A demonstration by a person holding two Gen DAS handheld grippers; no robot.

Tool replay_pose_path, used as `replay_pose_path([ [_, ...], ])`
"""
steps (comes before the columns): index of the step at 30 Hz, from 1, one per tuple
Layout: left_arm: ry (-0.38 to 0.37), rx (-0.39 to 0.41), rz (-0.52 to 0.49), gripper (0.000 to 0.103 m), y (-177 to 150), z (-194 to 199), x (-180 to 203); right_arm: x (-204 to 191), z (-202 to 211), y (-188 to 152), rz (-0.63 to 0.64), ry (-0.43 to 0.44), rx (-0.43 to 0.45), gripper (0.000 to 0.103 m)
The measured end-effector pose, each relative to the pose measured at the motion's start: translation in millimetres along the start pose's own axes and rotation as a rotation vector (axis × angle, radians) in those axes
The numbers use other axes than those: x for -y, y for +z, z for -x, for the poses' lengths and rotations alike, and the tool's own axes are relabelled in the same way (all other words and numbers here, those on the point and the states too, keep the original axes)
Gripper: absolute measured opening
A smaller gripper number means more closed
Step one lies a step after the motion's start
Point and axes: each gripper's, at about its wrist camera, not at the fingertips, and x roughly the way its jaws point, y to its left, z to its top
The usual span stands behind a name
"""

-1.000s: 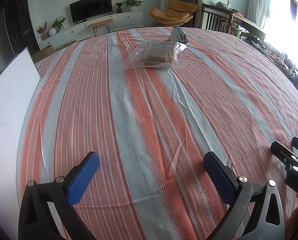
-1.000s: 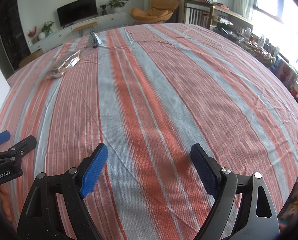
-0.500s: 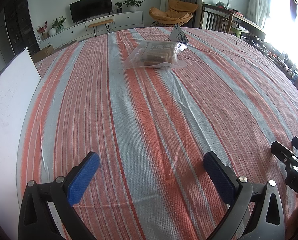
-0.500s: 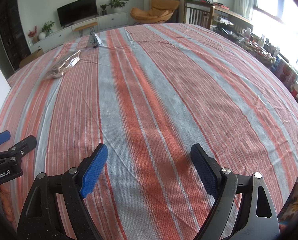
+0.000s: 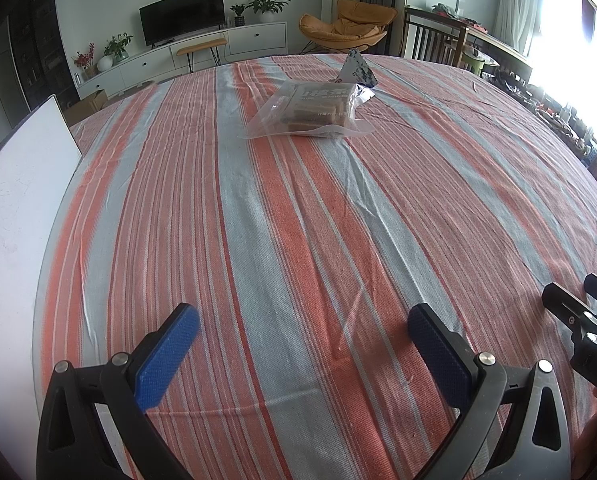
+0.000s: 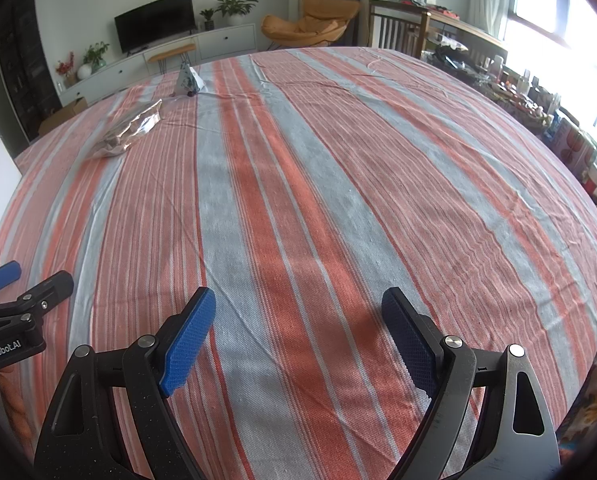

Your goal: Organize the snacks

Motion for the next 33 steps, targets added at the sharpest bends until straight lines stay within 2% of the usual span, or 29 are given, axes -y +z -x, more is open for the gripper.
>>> replay_pose_path([
  [4, 0.005, -0.004, 0.005, 0.103, 0, 0, 1, 0, 0, 0, -0.001, 0.001, 0.000, 0.088],
  [8, -0.012, -0.116, -0.006, 0.103, 10, -4, -1, 0, 0, 0, -0.001, 0.000, 0.000, 0.088],
  [10, -0.072, -0.159, -0.009, 0.103, 19, -3, -5, 0, 0, 0, 0.000, -0.001, 0.000, 0.088],
  [12, -0.113, -0.144, -0.028, 0.102, 32, 4, -8, 0, 0, 0, 0.000, -0.001, 0.000, 0.088],
  [16, -0.102, -0.097, -0.140, 0.103, 76, 13, -8, 0, 0, 0, 0.000, -0.001, 0.000, 0.088],
  [20, -0.098, -0.087, -0.246, 0.103, 125, 0, 3, 0, 0, 0, 0.000, -0.001, 0.000, 0.088],
  [22, -0.110, -0.094, -0.252, 0.103, 145, -10, 3, 0, 0, 0, -0.001, -0.001, -0.001, 0.088],
  [27, -0.147, -0.121, -0.187, 0.103, 186, -39, 2, 0, 0, 0, 0.000, -0.001, -0.001, 0.088],
  [33, -0.135, -0.145, -0.171, 0.103, 203, -66, 4, -2, 0, 0, 0.006, 0.004, -0.005, 0.090],
])
